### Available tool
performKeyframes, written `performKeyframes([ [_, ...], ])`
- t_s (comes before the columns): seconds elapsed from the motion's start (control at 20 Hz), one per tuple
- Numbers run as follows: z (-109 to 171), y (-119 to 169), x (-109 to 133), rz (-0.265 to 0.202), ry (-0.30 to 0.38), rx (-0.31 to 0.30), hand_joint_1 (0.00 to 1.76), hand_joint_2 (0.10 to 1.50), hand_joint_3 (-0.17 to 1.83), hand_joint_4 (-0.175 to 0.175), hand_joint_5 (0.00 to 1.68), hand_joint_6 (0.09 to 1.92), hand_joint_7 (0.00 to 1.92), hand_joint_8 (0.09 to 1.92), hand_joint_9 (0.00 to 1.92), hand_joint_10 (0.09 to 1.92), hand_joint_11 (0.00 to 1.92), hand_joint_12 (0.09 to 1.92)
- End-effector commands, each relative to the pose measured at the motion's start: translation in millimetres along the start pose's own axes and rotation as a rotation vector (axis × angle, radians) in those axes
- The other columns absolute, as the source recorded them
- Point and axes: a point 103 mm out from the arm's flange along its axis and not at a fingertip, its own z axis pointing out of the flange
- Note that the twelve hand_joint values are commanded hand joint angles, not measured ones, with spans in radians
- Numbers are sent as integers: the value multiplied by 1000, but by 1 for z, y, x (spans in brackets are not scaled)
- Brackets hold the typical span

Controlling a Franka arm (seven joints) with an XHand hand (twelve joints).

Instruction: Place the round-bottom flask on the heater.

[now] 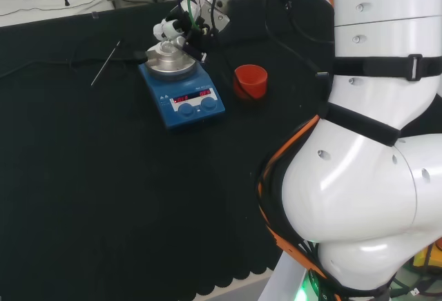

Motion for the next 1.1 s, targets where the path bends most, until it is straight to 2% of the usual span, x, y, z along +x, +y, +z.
performKeyframes([
  [0.05,-4,-2,3,-15,-15,-8,944,991,-175,1,841,762,601,615,788,520,373,1283],
  [0.15,-11,-2,3,-19,-36,-20,942,989,-175,-5,815,755,592,617,779,526,352,1287],
  [0.25,-17,-4,5,-22,-66,-13,937,981,-175,-15,682,754,554,626,738,550,301,1307],
  [0.35,-24,-7,6,-17,-87,-1,921,968,-175,-21,501,678,492,642,681,588,236,1331],
  [0.45,-33,-11,7,-15,-100,3,893,957,-175,-21,397,552,420,663,613,632,168,1356],
  [0.65,-51,-24,7,-17,-115,-11,855,948,-175,-18,366,381,351,690,533,685,96,1375],
  [1.1,-77,-57,-3,-15,-141,-14,837,953,-175,-18,378,341,351,695,517,690,83,1379],
])
